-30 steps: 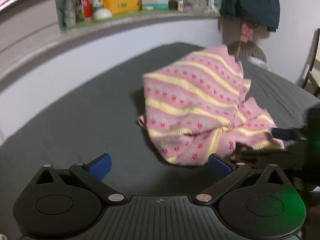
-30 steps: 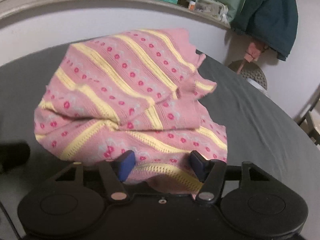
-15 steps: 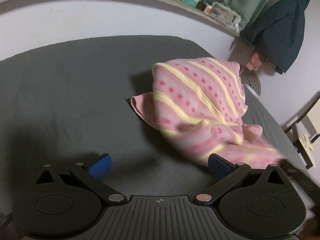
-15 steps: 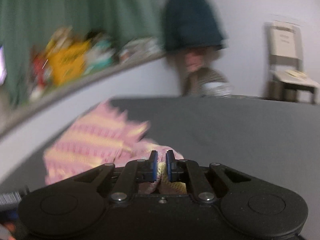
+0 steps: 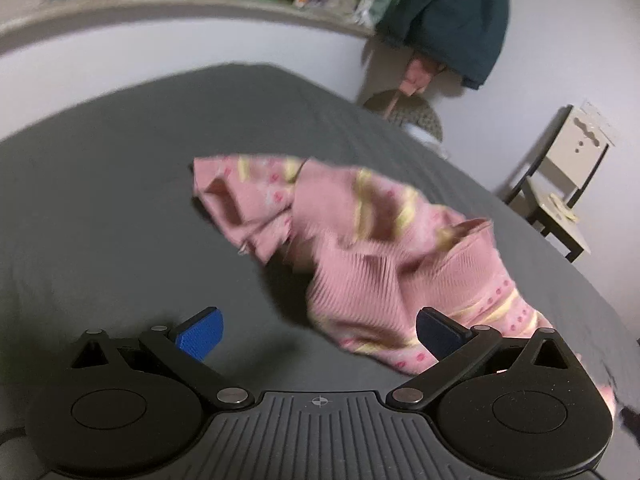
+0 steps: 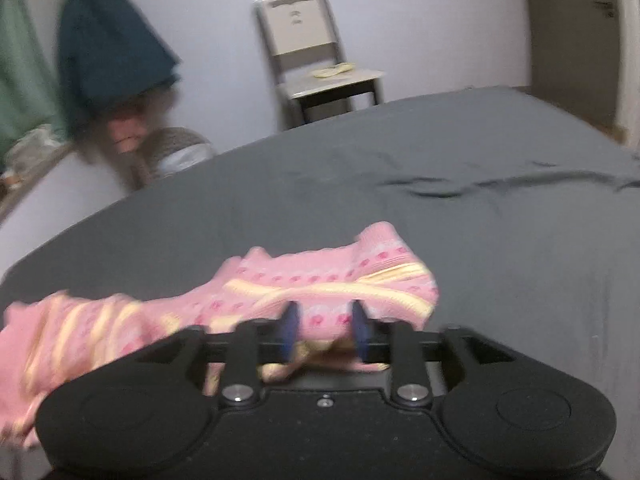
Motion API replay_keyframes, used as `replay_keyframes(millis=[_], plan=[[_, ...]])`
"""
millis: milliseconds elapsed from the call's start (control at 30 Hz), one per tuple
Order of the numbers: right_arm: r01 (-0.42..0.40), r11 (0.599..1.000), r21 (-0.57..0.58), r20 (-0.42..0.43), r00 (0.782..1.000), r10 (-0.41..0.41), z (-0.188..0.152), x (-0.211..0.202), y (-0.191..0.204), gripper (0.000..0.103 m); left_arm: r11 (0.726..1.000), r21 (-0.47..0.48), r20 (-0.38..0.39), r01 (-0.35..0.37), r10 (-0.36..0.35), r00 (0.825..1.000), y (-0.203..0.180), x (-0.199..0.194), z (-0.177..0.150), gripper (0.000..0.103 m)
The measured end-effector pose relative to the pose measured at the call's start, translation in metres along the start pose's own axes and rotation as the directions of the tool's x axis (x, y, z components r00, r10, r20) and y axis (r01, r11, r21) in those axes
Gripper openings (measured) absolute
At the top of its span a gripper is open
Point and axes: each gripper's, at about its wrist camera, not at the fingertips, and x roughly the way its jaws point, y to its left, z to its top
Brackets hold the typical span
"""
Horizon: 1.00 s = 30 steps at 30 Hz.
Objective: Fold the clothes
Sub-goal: 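Grasp the cardigan edge with the right gripper and lift it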
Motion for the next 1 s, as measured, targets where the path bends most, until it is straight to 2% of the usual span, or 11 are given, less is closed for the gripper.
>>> replay_keyframes(millis=[100, 200, 333, 400, 433, 467, 567, 667, 767, 867, 1000], plan=[[-0.151, 0.98, -0.126, 0.044, 0.987, 0.158, 0.001, -0.009, 0.039, 0.084, 0.999, 0.037, 0.03, -0.004, 0.003, 1.0, -0.02, 0.003, 0.0, 0.103], [-0.322, 0.898, -0.3, -0.045, 0.945, 0.324, 0.003, 0.011, 0.089, 0.086, 0.995, 0.098, 0.025, -0.03, 0.027, 0.999, -0.039, 0.009, 0.003, 0.103], [-0.365, 0.821, -0.439, -0.137, 0.93, 0.34, 0.006, 0.06, 0.142, 0.078, 0.985, 0.172, 0.032, 0.017, -0.023, 0.999, -0.043, 0.009, -0.002, 0.103], [-0.372, 0.789, -0.489, -0.188, 0.928, 0.321, 0.006, 0.085, 0.163, 0.069, 0.981, 0.193, 0.009, 0.025, -0.027, 1.0, -0.04, 0.012, -0.007, 0.103], [-0.406, 0.773, -0.488, -0.237, 0.914, 0.331, 0.006, 0.095, 0.17, 0.048, 0.982, 0.187, 0.009, 0.018, -0.02, 1.0, -0.035, 0.012, -0.005, 0.103], [-0.442, 0.762, -0.474, -0.288, 0.895, 0.34, 0.007, 0.102, 0.174, 0.012, 0.984, 0.18, 0.009, 0.011, -0.013, 1.0, -0.03, 0.012, -0.003, 0.103], [-0.508, 0.735, -0.449, -0.291, 0.861, 0.417, 0.014, 0.091, 0.166, 0.006, 0.991, 0.136, 0.013, -0.01, 0.009, 1.0, -0.018, 0.019, 0.006, 0.103], [-0.672, 0.601, -0.433, -0.364, 0.74, 0.566, 0.01, 0.053, 0.149, 0.006, 0.998, 0.056, 0.034, -0.03, 0.028, 0.999, -0.002, 0.022, 0.017, 0.103], [-0.791, 0.438, -0.428, -0.551, 0.612, 0.568, -0.006, 0.019, 0.129, 0.006, 0.998, -0.021, 0.068, -0.057, 0.059, 0.996, 0.007, 0.024, 0.023, 0.103], [-0.893, 0.271, -0.359, -0.756, 0.449, 0.477, -0.033, -0.013, 0.107, 0.006, 0.995, -0.084, 0.1, -0.059, 0.067, 0.993, 0.016, 0.021, 0.026, 0.103], [-0.941, 0.164, -0.298, -0.902, 0.333, 0.274, -0.074, -0.045, 0.071, 0.006, 0.992, -0.127, 0.143, -0.009, 0.028, 0.989, 0.019, 0.015, 0.027, 0.103]])
